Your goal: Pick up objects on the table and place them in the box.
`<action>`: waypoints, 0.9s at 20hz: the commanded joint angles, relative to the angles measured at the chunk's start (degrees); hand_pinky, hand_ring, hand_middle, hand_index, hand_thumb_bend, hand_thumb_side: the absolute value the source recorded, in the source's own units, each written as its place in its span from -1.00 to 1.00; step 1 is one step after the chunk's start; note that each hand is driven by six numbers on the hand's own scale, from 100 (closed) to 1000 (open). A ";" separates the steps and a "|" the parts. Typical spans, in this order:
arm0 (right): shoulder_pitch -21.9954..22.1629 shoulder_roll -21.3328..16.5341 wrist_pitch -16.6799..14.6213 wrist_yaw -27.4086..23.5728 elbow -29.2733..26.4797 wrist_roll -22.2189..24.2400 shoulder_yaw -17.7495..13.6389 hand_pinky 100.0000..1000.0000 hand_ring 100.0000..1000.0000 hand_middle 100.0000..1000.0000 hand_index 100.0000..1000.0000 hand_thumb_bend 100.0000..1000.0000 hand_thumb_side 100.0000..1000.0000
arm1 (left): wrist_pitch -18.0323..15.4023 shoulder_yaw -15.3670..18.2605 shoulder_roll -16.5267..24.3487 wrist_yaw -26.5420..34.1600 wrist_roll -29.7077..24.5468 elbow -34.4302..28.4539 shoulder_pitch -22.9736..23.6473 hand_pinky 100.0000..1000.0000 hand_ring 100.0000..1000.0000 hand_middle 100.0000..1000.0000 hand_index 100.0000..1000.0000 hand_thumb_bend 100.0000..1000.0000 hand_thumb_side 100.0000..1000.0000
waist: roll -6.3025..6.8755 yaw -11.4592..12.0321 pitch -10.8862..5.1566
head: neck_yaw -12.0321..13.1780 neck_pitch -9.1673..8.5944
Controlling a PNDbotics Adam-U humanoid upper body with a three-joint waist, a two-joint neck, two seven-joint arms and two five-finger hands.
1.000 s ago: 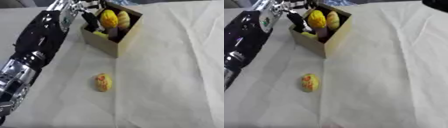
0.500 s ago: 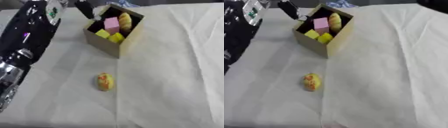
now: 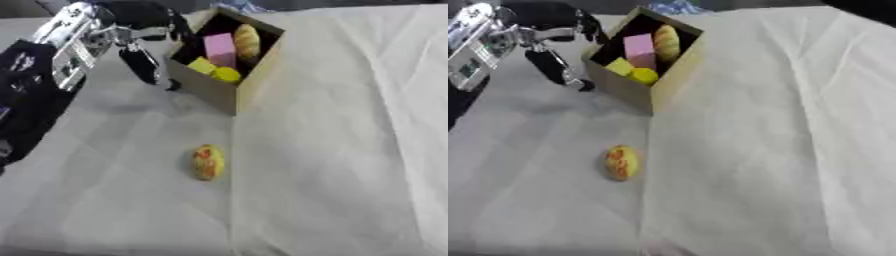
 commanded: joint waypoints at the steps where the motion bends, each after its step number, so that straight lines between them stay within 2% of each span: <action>1: -0.53 -0.59 -0.02 0.16 -0.83 -0.53 -0.93 0.78 0.47 0.25 0.44 -1.00 -0.05 | 1.81 -1.84 2.92 2.78 -1.86 -4.91 0.40 0.49 0.34 0.28 0.64 -0.05 -0.32 | -0.33 0.09 -1.30 | -0.03 0.27; 9: -0.47 -0.11 0.17 -0.03 -0.83 -0.66 -1.01 0.78 0.47 0.25 0.43 -1.00 -0.05 | 8.43 -4.92 3.85 9.44 -7.67 -15.14 3.42 0.48 0.34 0.32 0.60 -0.06 -0.35 | -0.58 0.28 -1.07 | 0.14 0.46; 18: -0.65 0.18 0.37 -0.29 -0.83 -0.62 -1.00 0.78 0.46 0.24 0.43 -1.00 -0.05 | 15.82 -8.68 4.95 16.84 -14.90 -21.17 3.97 0.47 0.34 0.31 0.59 -0.08 -0.38 | -0.48 0.69 -0.72 | -0.11 0.72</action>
